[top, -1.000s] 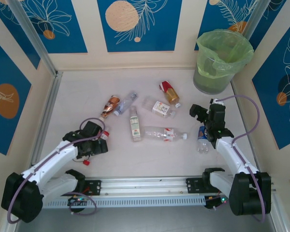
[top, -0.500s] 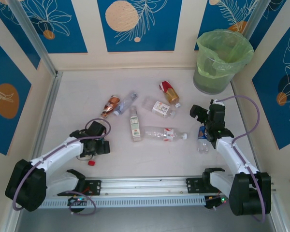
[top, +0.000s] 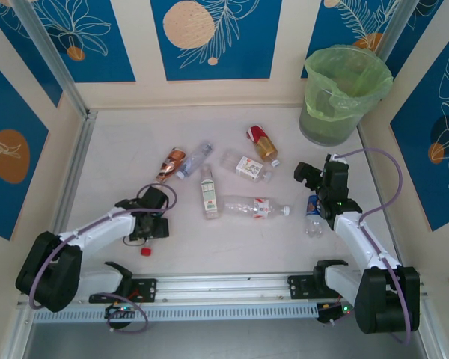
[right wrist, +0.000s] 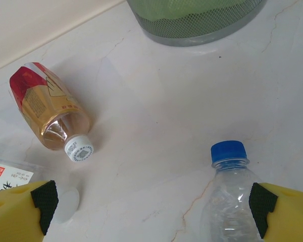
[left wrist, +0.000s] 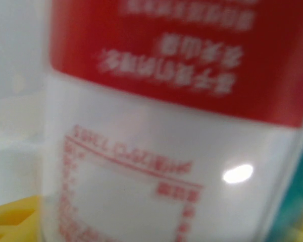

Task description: Put the plastic bottles in the bin

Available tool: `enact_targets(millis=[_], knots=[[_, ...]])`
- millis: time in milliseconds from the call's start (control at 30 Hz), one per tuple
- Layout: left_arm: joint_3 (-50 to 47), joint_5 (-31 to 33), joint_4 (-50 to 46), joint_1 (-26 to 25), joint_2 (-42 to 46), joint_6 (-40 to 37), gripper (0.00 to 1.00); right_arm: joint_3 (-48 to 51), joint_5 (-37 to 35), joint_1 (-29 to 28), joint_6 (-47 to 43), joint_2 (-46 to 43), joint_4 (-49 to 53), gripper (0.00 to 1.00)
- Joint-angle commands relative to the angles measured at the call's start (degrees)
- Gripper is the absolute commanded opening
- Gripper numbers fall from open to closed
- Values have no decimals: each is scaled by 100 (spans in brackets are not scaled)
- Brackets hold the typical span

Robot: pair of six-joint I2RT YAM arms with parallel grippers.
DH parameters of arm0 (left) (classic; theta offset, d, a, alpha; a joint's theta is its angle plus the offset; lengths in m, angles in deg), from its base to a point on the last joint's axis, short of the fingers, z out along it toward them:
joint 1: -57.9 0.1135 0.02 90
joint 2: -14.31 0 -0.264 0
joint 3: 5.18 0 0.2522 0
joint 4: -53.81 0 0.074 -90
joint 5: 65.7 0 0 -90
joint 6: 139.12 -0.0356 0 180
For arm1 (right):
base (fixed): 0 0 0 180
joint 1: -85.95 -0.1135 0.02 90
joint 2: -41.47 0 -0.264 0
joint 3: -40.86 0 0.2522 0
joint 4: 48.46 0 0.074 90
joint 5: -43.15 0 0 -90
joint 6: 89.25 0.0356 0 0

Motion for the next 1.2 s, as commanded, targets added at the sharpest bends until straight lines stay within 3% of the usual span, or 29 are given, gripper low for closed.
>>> enact_targets(millis=[0, 167, 467, 633, 900, 1000, 1167], knots=[[55, 103, -34, -96, -92, -70, 71, -217, 112, -2, 153, -141, 182, 99], [54, 120, 26, -234, 167, -164, 63, -346, 594, -8, 9, -147, 342, 100], [403, -88, 99, -501, 1186, -292, 63, -799, 2282, -262, 348, -140, 893, 99], [657, -794, 889, -811, 1426, -473, 63, -1234, 3222, -477, 731, -98, 1104, 99], [938, -2664, 2661, -1067, 786, -563, 64, -1743, 3971, -1183, 1130, 8, 1029, 99], [1139, -3132, 2940, -1149, 544, -768, 64, -1814, 4467, -1401, 1468, 163, 707, 99], [1346, -4426, 3453, -1169, 177, -955, 64, -2028, 4965, -1858, 1185, 403, 485, 99]])
